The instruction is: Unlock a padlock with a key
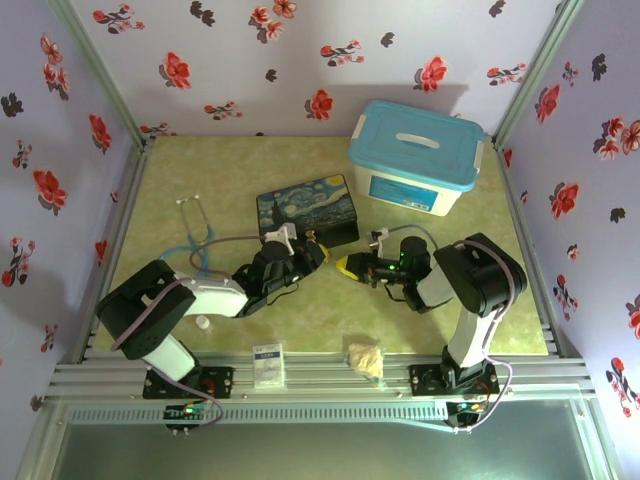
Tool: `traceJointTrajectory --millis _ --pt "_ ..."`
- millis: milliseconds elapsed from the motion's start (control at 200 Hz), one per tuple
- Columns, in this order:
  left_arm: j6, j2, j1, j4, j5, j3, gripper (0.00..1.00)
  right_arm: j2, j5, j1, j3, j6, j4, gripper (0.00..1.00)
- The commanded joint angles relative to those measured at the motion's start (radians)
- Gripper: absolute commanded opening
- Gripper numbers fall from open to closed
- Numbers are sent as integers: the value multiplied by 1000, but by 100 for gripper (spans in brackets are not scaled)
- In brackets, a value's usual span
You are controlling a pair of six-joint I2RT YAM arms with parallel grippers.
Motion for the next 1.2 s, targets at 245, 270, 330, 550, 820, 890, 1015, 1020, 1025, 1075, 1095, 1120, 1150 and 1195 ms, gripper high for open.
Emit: traceJointTrajectory --millis 245,270,330,550,820,890,1015,1020,1025,1075,1095,1120,1150,1195 --pt "-66 -58 4 -35 21 0 0 -27 242 72 -31 -60 78 0" --pt "-67 -66 3 -39 18 -3 0 -23 238 72 -30 -66 78 0" --pt "-68 -88 3 -48 10 -4 0 -9 241 72 -31 -81 78 0" --pt "-46 -121 4 -128 10 24 0 9 238 100 -3 -107 80 0" --pt "-35 -89 2 -174 16 53 0 -47 311 158 3 -139 78 0" --pt "-35 -85 2 -168 15 51 0 -39 320 158 11 -120 79 0" --pt "-42 -72 2 -155 13 44 0 -75 340 165 14 -92 80 0" --pt "-43 -70 1 -154 12 43 0 -79 341 166 14 -92 80 0" --pt "-44 -69 1 -153 14 43 0 -82 342 166 14 -92 80 0" --pt "-51 -59 0 -138 15 41 0 -107 351 173 12 -89 78 0" --pt "-53 -56 -1 -133 16 40 0 -117 353 175 10 -85 78 0" --pt "-55 -51 0 -126 16 40 0 -128 355 175 8 -78 79 0" --pt "-54 -45 -3 -122 16 41 0 -139 355 175 7 -74 77 0" --pt "-56 -37 -5 -120 15 42 0 -154 360 174 3 -72 78 0"
